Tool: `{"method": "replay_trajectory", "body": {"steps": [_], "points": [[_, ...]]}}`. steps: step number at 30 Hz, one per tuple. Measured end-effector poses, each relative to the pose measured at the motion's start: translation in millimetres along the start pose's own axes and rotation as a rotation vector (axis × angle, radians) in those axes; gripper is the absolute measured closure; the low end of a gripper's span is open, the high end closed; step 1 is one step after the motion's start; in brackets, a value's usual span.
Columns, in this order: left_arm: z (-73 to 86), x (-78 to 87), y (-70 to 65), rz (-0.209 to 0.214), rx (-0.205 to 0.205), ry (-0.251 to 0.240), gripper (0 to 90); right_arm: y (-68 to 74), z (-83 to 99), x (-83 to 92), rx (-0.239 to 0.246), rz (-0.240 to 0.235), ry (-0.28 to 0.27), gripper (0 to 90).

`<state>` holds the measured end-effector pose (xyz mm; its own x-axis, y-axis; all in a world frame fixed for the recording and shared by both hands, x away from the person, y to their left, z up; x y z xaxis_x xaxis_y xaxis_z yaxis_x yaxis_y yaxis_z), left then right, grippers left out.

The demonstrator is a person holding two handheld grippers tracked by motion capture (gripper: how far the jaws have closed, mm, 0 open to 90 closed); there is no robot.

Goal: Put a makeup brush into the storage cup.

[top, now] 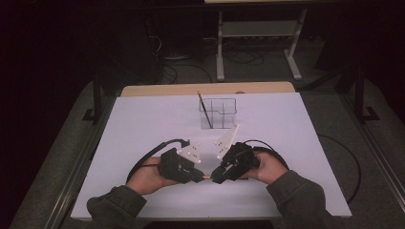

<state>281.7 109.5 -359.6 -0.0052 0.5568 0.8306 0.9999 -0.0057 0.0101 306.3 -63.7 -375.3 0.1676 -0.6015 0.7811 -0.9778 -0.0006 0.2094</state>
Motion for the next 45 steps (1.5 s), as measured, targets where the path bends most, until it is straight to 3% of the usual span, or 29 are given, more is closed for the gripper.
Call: {"method": "replay_trajectory", "body": {"steps": [10,15,26,30,38,45], "points": [[-4.2,-4.5,-1.1,0.004,-0.011,0.016,82.4,0.8,-4.4,-7.2,-0.004,-0.035,0.032,80.8],[-4.4,-5.3,-0.9,0.009,-0.018,0.023,81.5,0.0,-3.8,-7.7,-0.014,-0.030,0.039,81.8],[0.6,-1.0,0.5,0.004,0.015,0.010,64.6,-1.2,-0.1,-5.6,-0.024,-0.020,0.029,82.2],[1.8,-1.7,0.9,-0.001,0.011,0.016,65.9,-1.7,0.3,-6.1,-0.027,-0.018,0.024,82.2],[0.5,-0.3,1.1,0.004,0.001,0.014,78.9,-1.6,0.8,-6.3,-0.027,-0.020,0.023,82.2],[-0.6,0.8,-0.2,-0.003,-0.016,0.017,82.6,-1.5,1.2,-6.8,-0.027,-0.022,0.021,82.2]]}}
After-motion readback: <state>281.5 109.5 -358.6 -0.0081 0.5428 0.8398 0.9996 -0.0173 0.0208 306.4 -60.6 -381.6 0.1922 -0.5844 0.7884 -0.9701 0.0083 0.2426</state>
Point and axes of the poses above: each handheld gripper's, and its own axes: x roughly backward along the jaws, z roughly out of its underside, y roughly to its left, the point moved 2 cm from there along -x, roughly forward along the jaws, and after that the axes turned 6 degrees about -x, right-handed, at the moved point
